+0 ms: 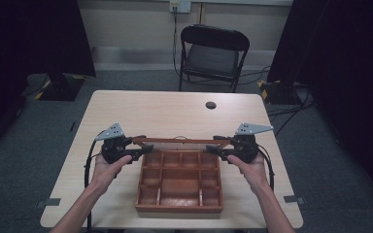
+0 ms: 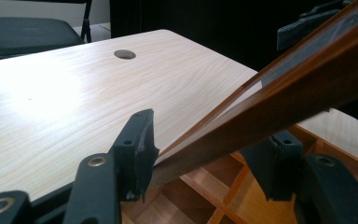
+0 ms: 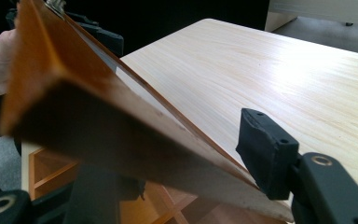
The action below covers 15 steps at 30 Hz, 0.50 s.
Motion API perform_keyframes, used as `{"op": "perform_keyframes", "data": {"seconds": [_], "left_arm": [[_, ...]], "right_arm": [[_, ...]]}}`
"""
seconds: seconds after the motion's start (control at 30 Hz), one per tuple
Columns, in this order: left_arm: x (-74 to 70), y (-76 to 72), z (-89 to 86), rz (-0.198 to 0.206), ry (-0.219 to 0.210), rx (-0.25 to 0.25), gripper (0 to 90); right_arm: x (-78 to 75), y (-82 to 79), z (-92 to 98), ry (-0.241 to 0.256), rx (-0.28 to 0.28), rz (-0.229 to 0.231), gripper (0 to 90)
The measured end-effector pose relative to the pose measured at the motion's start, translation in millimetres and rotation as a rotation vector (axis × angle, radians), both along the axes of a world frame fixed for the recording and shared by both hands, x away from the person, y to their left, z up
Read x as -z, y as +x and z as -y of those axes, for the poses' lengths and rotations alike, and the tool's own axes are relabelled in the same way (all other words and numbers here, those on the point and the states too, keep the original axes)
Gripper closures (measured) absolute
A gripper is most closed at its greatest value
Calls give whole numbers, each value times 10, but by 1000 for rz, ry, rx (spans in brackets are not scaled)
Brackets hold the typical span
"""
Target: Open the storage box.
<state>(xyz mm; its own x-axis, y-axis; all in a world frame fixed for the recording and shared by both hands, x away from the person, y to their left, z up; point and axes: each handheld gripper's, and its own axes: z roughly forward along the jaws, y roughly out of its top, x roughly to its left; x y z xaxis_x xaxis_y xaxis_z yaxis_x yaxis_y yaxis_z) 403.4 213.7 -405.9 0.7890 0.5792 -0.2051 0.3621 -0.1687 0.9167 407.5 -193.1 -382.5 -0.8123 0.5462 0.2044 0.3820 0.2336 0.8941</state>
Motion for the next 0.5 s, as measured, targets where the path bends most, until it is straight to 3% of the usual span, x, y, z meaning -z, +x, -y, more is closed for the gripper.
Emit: {"op": "perform_keyframes", "data": {"seconds": [0.27,0.5], "left_arm": [[-10,93,38,12,26,-3,472],[19,156,43,15,12,-16,490]], "right_arm": [[61,106,29,12,25,-14,461],[118,184,39,6,41,-13,485]]}}
